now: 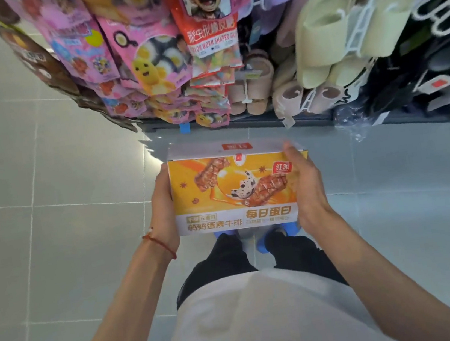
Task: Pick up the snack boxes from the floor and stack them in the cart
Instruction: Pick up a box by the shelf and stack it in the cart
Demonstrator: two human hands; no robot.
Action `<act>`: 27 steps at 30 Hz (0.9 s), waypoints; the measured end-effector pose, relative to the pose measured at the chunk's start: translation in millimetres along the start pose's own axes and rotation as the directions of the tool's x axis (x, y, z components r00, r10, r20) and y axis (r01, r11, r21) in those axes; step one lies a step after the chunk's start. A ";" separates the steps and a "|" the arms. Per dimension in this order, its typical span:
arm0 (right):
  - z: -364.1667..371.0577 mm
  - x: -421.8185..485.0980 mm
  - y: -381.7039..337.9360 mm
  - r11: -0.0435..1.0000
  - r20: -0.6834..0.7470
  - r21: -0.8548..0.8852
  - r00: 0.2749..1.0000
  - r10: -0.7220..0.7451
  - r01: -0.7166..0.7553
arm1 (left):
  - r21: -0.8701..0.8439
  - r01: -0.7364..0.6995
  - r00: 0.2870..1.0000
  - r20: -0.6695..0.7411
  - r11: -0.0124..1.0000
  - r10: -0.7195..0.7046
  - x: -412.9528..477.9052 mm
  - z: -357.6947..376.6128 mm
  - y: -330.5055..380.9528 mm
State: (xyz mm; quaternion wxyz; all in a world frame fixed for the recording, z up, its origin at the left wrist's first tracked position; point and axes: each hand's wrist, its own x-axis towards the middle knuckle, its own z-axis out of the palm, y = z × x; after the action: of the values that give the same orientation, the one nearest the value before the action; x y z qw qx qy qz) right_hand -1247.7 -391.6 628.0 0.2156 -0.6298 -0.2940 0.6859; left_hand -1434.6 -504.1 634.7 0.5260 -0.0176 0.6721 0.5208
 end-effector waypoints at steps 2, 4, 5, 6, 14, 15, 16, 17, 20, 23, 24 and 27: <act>-18.5 -6.7 -4.6 0.999 -0.029 0.044 0.999 -0.016 0.017 | 0.010 -0.006 0.999 0.041 1.000 0.006 -5.7 16.6 3.5; -39.7 -12.9 -9.2 0.997 -0.052 0.068 0.998 -0.030 0.034 | 0.017 -0.012 0.996 0.091 1.000 0.010 -11.8 36.2 4.6; -51.9 -15.9 -10.9 0.996 -0.064 0.079 0.997 -0.037 0.042 | 0.018 -0.009 0.993 0.120 1.000 0.007 -15.5 47.6 4.2; -64.7 -19.7 -12.9 0.995 -0.076 0.093 0.996 -0.040 0.047 | 0.023 -0.008 0.989 0.149 1.000 0.004 -20.2 59.5 3.9; -188.1 -41.0 -25.7 0.967 -0.204 0.226 0.977 -0.068 0.115 | 0.127 -0.040 0.943 0.332 0.991 -0.004 -65.2 176.0 -10.6; -205.3 -43.2 -26.2 0.962 -0.229 0.237 0.970 -0.079 0.134 | 0.142 -0.046 0.934 0.358 0.989 -0.008 -72.2 193.5 -14.5; -222.5 -45.2 -27.2 0.956 -0.249 0.250 0.965 -0.086 0.150 | 0.157 -0.056 0.926 0.377 0.986 -0.008 -78.9 211.5 -18.9; -240.1 -46.5 -28.3 0.949 -0.267 0.267 0.959 -0.094 0.167 | 0.174 -0.075 0.918 0.396 0.982 0.000 -84.2 229.1 -24.2; -292.6 -45.9 -31.4 0.927 -0.328 0.308 0.938 -0.109 0.216 | 0.221 -0.111 0.890 0.455 0.969 -0.002 -96.5 284.0 -40.8; -343.4 -44.4 -30.7 0.906 -0.395 0.339 0.912 -0.108 0.254 | 0.273 -0.147 0.858 0.513 0.951 -0.014 -102.8 336.9 -58.4; -360.8 -43.4 -30.9 0.897 -0.417 0.351 0.903 -0.107 0.269 | 0.290 -0.154 0.849 0.527 0.945 -0.023 -104.4 354.9 -63.0; -410.4 -41.7 -35.2 0.881 -0.482 0.357 0.869 -0.111 0.311 | 0.360 -0.177 0.812 0.579 0.916 -0.071 -108.1 407.6 -77.0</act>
State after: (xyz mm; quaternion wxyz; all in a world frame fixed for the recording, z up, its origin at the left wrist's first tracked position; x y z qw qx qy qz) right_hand -839.0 -339.5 668.6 0.4842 -0.6715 -0.1490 0.5408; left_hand -1061.6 -303.1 699.7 0.6831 0.2684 0.5707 0.3682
